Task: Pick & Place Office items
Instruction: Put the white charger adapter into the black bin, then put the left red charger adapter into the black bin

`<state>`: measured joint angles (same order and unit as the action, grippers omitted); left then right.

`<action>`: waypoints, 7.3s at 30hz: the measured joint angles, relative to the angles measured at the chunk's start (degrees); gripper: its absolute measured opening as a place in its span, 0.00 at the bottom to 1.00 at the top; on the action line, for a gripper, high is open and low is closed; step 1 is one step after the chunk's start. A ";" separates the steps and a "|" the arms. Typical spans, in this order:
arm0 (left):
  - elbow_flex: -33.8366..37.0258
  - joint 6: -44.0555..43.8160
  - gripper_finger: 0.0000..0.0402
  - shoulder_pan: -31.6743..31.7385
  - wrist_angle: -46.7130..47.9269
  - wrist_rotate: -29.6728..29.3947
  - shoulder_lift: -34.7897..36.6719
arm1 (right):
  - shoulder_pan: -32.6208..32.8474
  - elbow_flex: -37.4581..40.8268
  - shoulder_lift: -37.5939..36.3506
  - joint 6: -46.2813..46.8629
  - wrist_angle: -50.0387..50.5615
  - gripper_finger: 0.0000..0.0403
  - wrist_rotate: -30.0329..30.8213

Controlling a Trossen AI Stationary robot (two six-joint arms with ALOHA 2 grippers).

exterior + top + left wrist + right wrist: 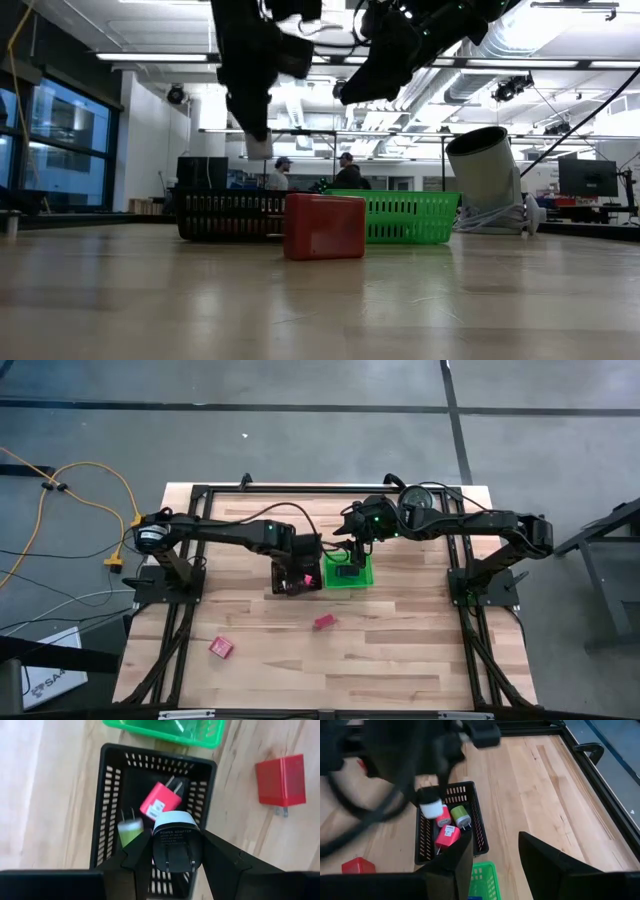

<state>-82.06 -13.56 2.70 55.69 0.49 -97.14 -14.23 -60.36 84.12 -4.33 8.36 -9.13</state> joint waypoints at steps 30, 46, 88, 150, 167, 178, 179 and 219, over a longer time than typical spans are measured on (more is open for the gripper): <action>17.07 13.95 0.35 8.93 -25.16 6.78 -0.06 | 0.01 -0.02 0.00 -0.01 0.00 0.36 0.00; 19.27 13.76 0.35 8.97 -26.59 6.79 -0.13 | 0.01 -0.01 -0.01 0.00 0.02 0.36 0.00; 19.82 12.50 0.46 8.96 -27.51 7.15 -0.13 | 0.01 0.00 0.00 -0.01 0.02 0.36 0.00; 19.80 -68.34 0.46 -42.79 7.81 -18.16 18.29 | 0.01 -0.02 0.00 0.00 -0.22 0.36 0.00; 19.84 -54.52 0.46 -57.47 5.23 -16.43 16.79 | 0.01 0.00 0.00 -0.01 -0.26 0.36 0.00; 22.32 -43.80 0.46 -65.84 6.67 -21.45 17.26 | 0.01 -0.02 0.00 0.01 -0.24 0.36 0.00; 23.17 -43.78 0.46 -66.36 6.44 -21.91 17.66 | 0.01 0.00 -0.02 0.01 -0.26 0.36 0.00; 41.53 -26.58 0.57 -61.88 -11.40 -8.11 30.67 | 0.00 -0.01 0.00 0.00 -0.26 0.36 0.00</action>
<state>-40.53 -40.14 -59.18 44.30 -7.62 -66.48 -14.23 -60.37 84.12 -4.33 8.10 -9.13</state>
